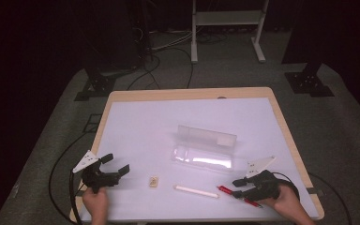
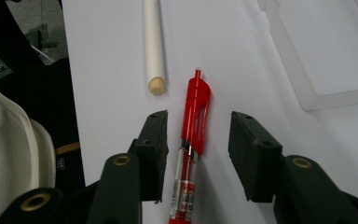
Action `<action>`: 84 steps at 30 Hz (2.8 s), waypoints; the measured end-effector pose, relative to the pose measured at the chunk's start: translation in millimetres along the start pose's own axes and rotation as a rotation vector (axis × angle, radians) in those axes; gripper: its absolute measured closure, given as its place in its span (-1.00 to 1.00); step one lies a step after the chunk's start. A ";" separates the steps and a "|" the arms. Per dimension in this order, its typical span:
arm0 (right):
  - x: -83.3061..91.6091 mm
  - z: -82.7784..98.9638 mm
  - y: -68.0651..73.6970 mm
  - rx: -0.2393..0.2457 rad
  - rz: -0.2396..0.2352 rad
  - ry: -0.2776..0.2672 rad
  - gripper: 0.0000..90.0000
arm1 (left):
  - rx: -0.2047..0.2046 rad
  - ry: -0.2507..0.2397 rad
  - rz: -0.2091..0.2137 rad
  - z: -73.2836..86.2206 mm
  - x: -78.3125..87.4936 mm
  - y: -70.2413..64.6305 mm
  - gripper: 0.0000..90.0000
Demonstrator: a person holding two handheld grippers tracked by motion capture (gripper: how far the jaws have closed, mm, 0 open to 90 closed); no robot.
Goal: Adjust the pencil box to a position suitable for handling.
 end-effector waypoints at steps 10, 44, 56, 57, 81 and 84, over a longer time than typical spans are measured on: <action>1.2 6.4 7.6 0.021 0.043 0.023 0.58 | 0.003 0.001 0.001 0.2 0.1 -0.4 -1.00; -4.3 12.5 10.5 0.050 0.080 0.015 0.75 | 0.021 -0.036 0.005 -1.9 1.1 2.9 -1.00; 6.8 2.3 3.7 0.037 0.085 -0.027 0.75 | 0.020 -0.031 0.005 -1.7 1.0 2.6 -1.00; 7.8 0.5 2.8 0.034 0.088 -0.030 0.75 | 0.020 -0.031 0.005 -1.6 1.1 2.6 -1.00; 17.4 -46.4 -24.1 0.029 0.111 -0.052 0.75 | 0.020 -0.028 0.005 -1.4 0.6 2.5 -1.00; 17.9 -54.2 -27.6 0.035 0.115 -0.056 0.75 | 0.021 -0.027 0.004 -1.4 0.6 2.5 -1.00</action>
Point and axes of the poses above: each handheld gripper's, and its own axes: x roughly backward along the jaws, z roughly out of its underside, y roughly to its left, the point moved 5 cm from there along -x, roughly forward along the jaws, and after that the axes turned 15 degrees about z, right-handed, at the moved point
